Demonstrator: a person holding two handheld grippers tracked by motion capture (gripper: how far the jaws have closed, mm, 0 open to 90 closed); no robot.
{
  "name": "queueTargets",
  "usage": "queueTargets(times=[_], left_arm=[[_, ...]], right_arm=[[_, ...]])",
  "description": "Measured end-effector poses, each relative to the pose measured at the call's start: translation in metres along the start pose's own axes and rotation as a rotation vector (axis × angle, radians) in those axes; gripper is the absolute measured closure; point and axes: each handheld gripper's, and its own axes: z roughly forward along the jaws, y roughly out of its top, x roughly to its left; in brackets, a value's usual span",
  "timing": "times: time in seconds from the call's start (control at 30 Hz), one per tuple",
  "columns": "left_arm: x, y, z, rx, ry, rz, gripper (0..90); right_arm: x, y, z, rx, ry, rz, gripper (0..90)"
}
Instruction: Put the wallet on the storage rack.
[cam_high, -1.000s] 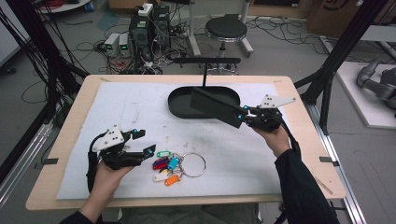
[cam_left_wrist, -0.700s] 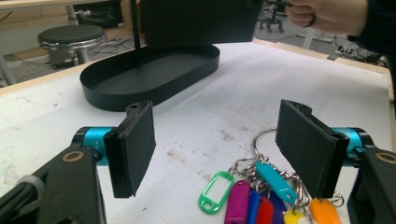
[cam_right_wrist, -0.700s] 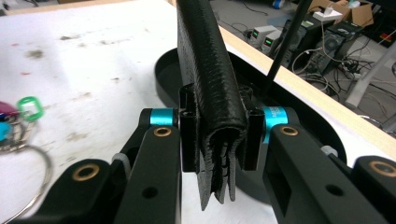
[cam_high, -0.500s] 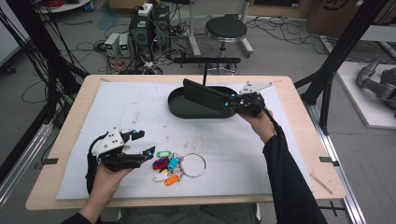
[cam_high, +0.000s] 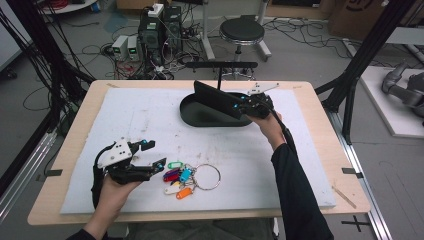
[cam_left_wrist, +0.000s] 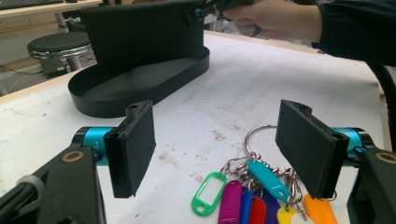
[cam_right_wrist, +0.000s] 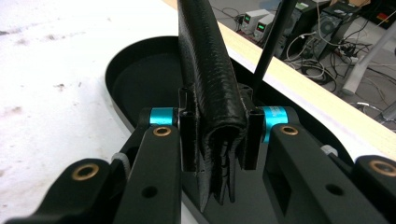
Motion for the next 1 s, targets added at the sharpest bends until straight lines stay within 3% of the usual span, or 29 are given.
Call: queueTargets(times=[0.03,0.23,0.5,0.73,1.0], left_arm=[[-0.001,0.0,0.0,-0.001,-0.001,0.004,28.5],[-0.004,-0.001,-0.001,-0.001,-0.008,0.008,28.5],[-0.004,-0.003,-0.002,0.005,-0.01,0.007,28.5],[-0.007,-0.004,-0.002,0.019,-0.021,0.026,28.5],[-0.01,-0.004,-0.001,0.026,-0.029,0.04,28.5]], right_arm=[[-0.002,0.001,0.005,0.026,0.004,-0.007,75.5],[-0.004,0.0,0.013,0.002,0.013,-0.037,75.5],[-0.012,-0.01,0.022,0.009,0.03,0.002,74.9],[-0.015,-0.012,0.023,0.012,0.012,0.001,73.1],[-0.017,-0.017,0.024,0.074,-0.054,-0.003,68.6]])
